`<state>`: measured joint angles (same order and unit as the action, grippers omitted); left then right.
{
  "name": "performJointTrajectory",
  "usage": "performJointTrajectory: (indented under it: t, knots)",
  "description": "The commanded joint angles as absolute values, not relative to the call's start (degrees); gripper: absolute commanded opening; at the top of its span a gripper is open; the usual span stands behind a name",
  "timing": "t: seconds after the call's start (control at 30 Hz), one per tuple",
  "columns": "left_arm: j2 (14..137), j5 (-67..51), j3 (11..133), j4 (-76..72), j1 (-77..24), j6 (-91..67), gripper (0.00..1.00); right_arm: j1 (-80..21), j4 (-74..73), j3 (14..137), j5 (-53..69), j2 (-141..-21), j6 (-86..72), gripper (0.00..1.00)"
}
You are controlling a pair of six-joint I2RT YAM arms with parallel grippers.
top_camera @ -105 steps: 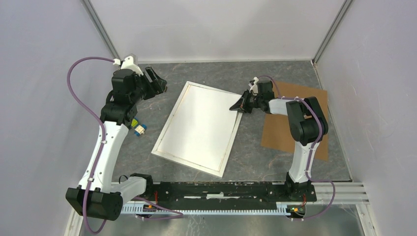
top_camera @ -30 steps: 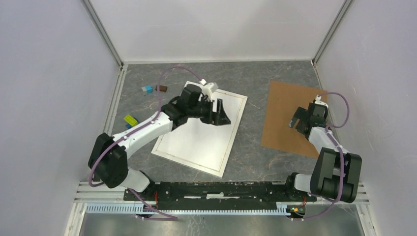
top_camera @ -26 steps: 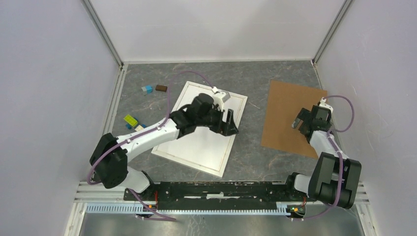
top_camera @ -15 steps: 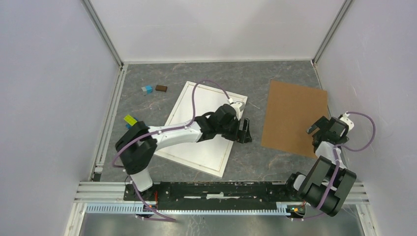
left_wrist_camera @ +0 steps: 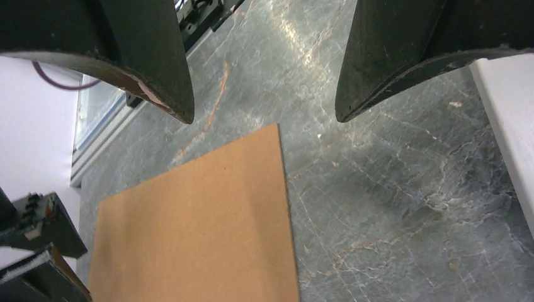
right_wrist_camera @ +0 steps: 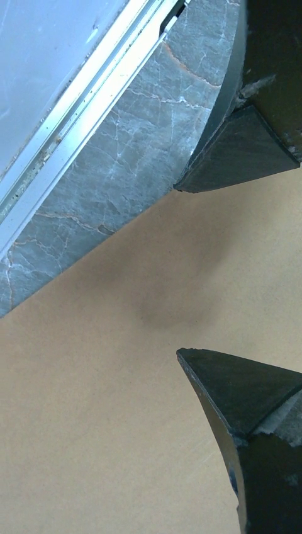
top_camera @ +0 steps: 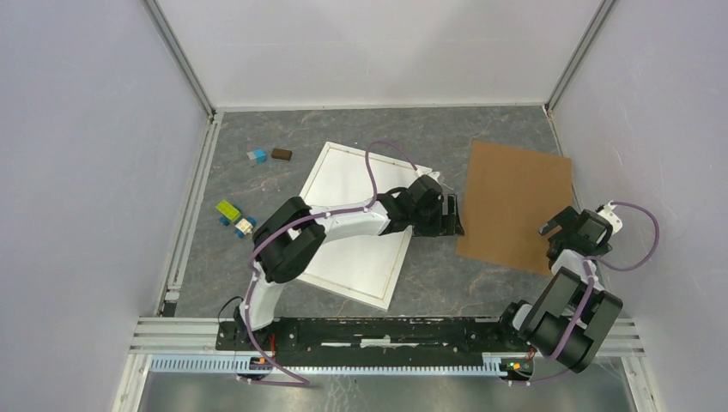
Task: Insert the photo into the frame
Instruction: Turn over the photo from the photo frame, then move the photo frame item to the center of the board.
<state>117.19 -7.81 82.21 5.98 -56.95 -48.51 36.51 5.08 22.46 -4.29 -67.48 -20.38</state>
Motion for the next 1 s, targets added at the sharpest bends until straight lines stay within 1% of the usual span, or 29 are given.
performJointTrajectory:
  t: [0.0, 0.1, 0.33, 0.5, 0.7, 0.8, 0.97]
  knots:
    - [120.6, -4.3, 86.9, 9.6, -57.7, -55.2, 0.89, 37.7, 8.2, 22.8, -4.2, -70.0, -21.2, 0.98]
    - [122.3, -4.6, 87.6, 9.1, -58.2, -57.2, 0.88, 38.0, 7.9, 23.0, -4.2, -71.8, -21.4, 0.98]
    - [123.8, -4.0, 87.7, 9.2, -58.6, -58.9, 0.88, 38.6, 8.8, 22.0, -4.8, -71.5, -21.8, 0.98]
    - [124.8, -4.7, 87.8, 8.7, -58.6, -59.2, 0.89, 39.0, 9.6, 21.2, -2.5, -72.9, -22.8, 0.98]
    - [126.7, -11.0, 88.3, 2.4, -58.4, -60.8, 0.88, 38.9, 13.1, 18.1, 6.6, -73.1, -24.5, 0.95]
    - [128.2, -14.3, 89.7, 0.3, -58.2, -62.3, 0.88, 38.6, 15.0, 16.7, 9.7, -72.8, -25.5, 0.93]
    - [128.3, -16.1, 91.1, -2.6, -57.8, -63.4, 0.88, 36.2, 16.2, 16.0, 12.5, -73.5, -26.1, 0.91]
